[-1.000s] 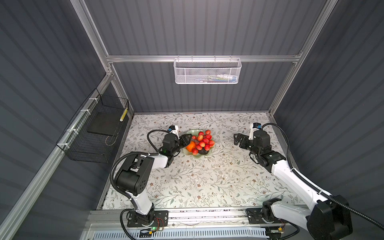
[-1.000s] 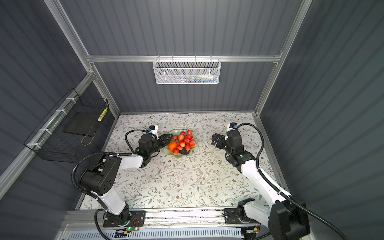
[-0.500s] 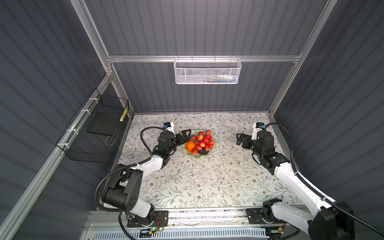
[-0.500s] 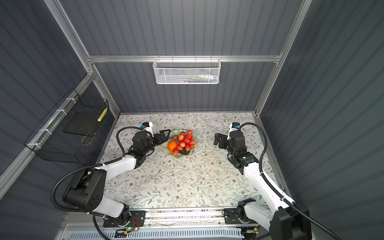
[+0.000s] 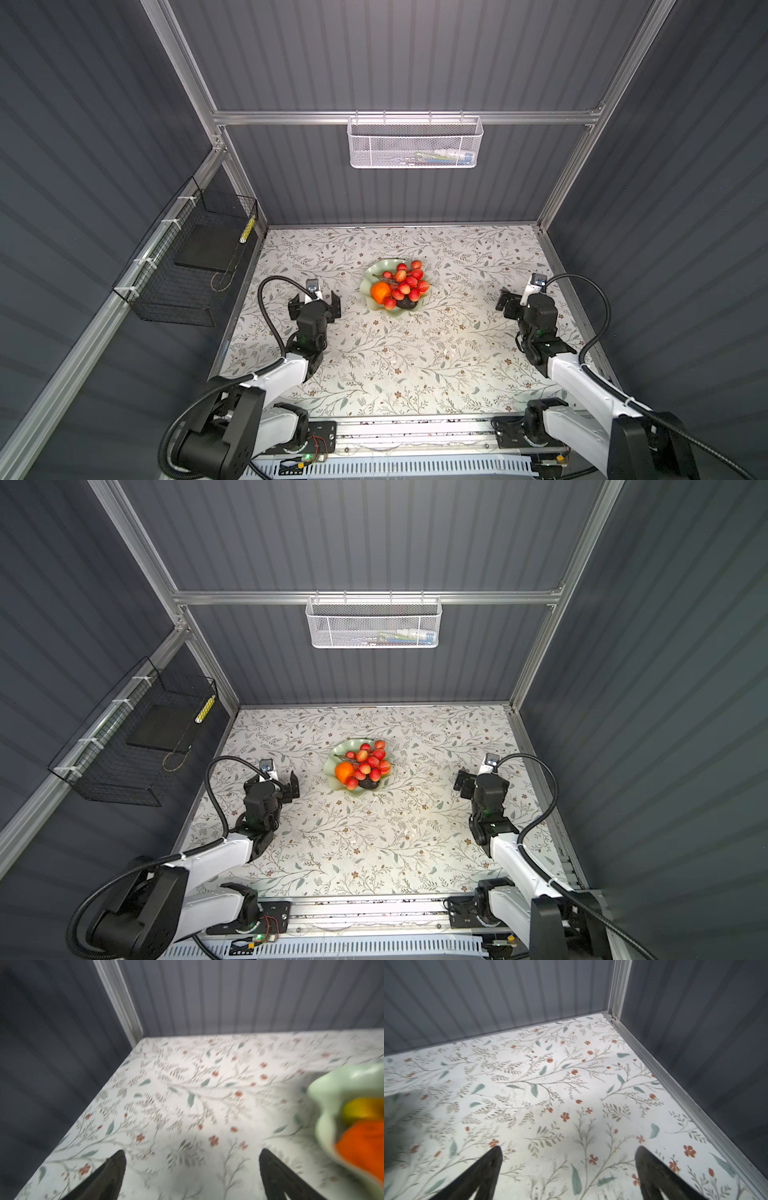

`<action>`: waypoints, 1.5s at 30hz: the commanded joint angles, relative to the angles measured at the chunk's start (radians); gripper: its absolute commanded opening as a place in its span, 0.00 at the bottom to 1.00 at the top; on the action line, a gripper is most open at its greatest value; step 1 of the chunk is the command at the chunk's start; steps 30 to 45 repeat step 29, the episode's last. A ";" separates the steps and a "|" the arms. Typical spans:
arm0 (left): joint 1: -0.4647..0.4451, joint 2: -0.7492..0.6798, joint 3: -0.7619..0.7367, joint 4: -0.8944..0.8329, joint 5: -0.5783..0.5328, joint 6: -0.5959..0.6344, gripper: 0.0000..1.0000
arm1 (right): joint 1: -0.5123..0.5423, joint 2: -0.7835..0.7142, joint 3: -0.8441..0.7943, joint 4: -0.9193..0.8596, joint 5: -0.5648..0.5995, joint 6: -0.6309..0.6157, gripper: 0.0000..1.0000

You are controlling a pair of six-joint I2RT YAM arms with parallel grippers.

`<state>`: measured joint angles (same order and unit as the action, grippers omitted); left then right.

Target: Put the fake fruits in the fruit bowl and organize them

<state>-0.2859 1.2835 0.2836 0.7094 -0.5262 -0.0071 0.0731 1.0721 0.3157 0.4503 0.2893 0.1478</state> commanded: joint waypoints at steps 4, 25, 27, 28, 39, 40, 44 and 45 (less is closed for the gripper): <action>0.151 0.203 -0.039 0.396 0.086 -0.028 1.00 | -0.079 0.191 -0.051 0.463 -0.089 -0.092 0.99; 0.223 0.427 0.155 0.258 0.209 -0.039 1.00 | -0.102 0.385 0.002 0.536 -0.185 -0.100 0.99; 0.220 0.428 0.155 0.260 0.205 -0.037 1.00 | -0.103 0.389 -0.001 0.548 -0.188 -0.099 0.99; 0.220 0.428 0.156 0.260 0.205 -0.036 1.00 | -0.103 0.386 -0.005 0.550 -0.195 -0.102 0.99; 0.219 0.428 0.156 0.259 0.203 -0.036 1.00 | -0.103 0.384 -0.007 0.551 -0.235 -0.117 0.99; 0.219 0.428 0.156 0.259 0.203 -0.036 1.00 | -0.103 0.384 -0.007 0.551 -0.235 -0.117 0.99; 0.219 0.428 0.156 0.259 0.203 -0.036 1.00 | -0.103 0.384 -0.007 0.551 -0.235 -0.117 0.99; 0.219 0.428 0.156 0.259 0.203 -0.036 1.00 | -0.103 0.384 -0.007 0.551 -0.235 -0.117 0.99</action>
